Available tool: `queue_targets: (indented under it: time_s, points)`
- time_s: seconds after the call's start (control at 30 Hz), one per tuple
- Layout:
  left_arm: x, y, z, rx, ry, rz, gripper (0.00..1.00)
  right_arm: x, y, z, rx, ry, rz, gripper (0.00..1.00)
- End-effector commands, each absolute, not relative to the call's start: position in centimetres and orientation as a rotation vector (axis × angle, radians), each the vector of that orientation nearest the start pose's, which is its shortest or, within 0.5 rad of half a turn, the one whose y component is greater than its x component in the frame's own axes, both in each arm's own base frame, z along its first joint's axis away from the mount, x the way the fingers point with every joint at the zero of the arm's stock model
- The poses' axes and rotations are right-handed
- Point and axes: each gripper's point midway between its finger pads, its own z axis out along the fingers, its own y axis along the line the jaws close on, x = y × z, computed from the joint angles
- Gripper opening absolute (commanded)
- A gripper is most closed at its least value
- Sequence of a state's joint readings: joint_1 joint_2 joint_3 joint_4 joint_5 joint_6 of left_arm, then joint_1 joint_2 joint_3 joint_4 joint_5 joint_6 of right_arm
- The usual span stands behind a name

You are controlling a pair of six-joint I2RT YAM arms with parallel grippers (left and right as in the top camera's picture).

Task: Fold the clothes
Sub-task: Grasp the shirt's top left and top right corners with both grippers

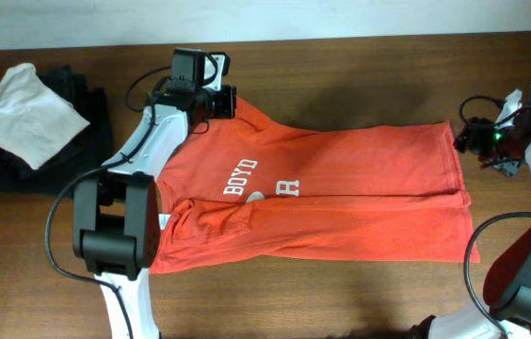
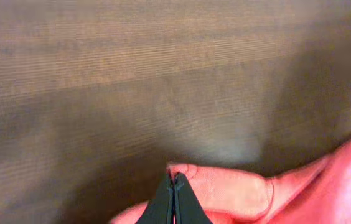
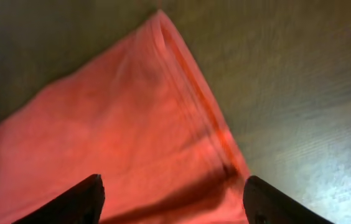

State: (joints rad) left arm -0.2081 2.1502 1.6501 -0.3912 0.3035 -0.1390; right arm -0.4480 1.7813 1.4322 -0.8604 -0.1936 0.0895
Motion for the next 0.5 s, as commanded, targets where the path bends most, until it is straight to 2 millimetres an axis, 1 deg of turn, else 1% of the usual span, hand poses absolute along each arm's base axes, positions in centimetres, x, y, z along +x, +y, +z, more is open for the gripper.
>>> queue_targets:
  time_s: [0.0,0.07,0.1,0.17,0.2,0.3,0.43,0.47]
  points:
    - [51.9,-15.9,8.7,0.201,2.545,-0.475,0.01,40.2,-14.3,12.1,0.614,2.627,0.166,0.75]
    - [50.8,-15.5,8.1,0.192,2.603,-0.464,0.01,41.3,-14.7,11.2,0.604,2.618,0.135,0.75]
    - [50.4,-15.4,8.1,0.191,2.616,-0.463,0.01,41.7,-14.8,10.6,0.601,2.618,0.13,0.75]
    - [49.8,-15.3,8.5,0.189,2.633,-0.46,0.01,42.4,-15.0,9.4,0.599,2.62,0.131,0.75]
    - [49.5,-15.2,8.9,0.199,2.635,-0.457,0.01,42.8,-15.2,8.5,0.6,2.624,0.133,0.75]
    - [49.5,-14.3,10.2,0.195,2.618,-0.443,0.01,44.6,-15.9,5.9,0.592,2.604,0.131,0.75]
    - [49.2,-14.1,10.1,0.189,2.634,-0.441,0.01,46.6,-15.4,4.5,0.549,2.565,0.169,0.75]
    - [49.1,-14.0,10.0,0.188,2.639,-0.441,0.01,47.1,-15.2,4.1,0.536,2.558,0.167,0.73]
